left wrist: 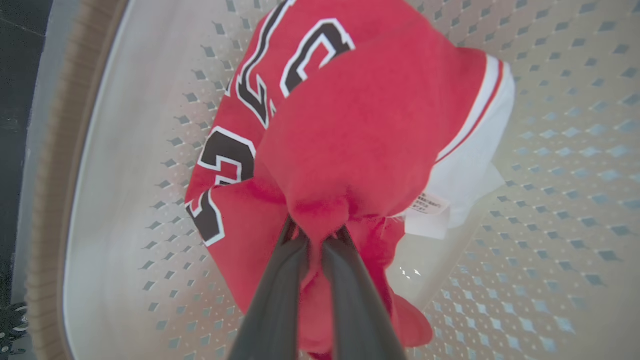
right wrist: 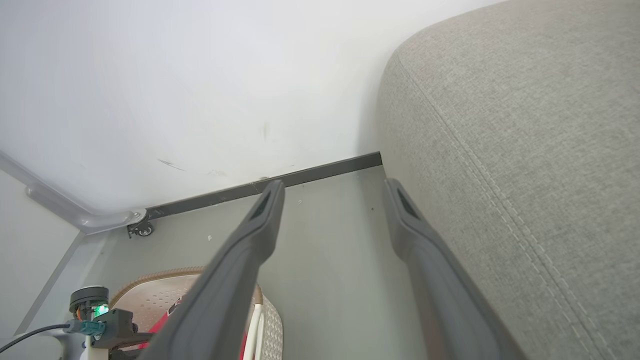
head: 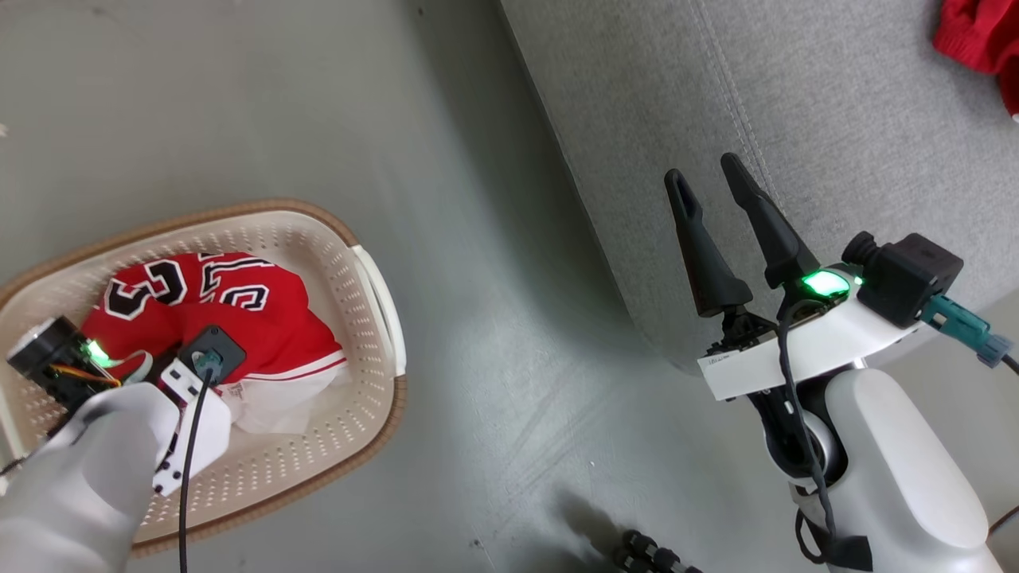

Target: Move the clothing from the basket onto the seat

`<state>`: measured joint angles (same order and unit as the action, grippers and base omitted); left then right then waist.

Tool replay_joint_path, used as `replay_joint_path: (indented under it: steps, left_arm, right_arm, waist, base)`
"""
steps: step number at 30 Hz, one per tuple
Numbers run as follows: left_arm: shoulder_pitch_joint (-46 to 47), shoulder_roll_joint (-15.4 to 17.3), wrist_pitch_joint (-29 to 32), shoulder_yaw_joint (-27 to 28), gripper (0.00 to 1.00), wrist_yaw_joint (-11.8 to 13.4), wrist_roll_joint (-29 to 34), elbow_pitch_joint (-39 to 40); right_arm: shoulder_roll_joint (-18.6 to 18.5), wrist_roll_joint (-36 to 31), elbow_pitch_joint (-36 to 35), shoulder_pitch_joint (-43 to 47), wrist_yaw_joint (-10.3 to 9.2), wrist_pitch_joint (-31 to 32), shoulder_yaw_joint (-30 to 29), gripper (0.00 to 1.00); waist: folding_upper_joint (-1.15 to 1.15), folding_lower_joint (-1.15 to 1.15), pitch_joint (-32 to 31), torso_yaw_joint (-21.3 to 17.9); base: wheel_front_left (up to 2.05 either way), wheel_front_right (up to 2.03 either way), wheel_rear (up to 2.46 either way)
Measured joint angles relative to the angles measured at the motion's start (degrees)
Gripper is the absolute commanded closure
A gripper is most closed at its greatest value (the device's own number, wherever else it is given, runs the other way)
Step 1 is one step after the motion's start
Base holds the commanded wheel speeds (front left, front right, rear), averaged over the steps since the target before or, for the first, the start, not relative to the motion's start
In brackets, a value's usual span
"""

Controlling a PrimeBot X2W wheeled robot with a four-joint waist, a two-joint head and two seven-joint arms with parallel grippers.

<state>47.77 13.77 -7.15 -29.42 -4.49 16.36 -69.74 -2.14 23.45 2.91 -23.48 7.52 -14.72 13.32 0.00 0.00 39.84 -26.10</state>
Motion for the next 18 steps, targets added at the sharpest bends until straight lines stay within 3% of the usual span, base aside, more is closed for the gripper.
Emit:
replay_joint_path:
  steps: [18]
  left_arm:
    - [-6.3, -4.7, -6.1, 4.0, 1.00, 3.9, -5.6, 0.2]
  right_arm:
    - [-0.2, -4.1, 4.0, 0.4, 0.00, 0.0, -1.6, 0.00]
  waist:
    - [0.00, 0.00, -10.7, 4.4]
  base:
    - [0.00, 0.00, 0.00]
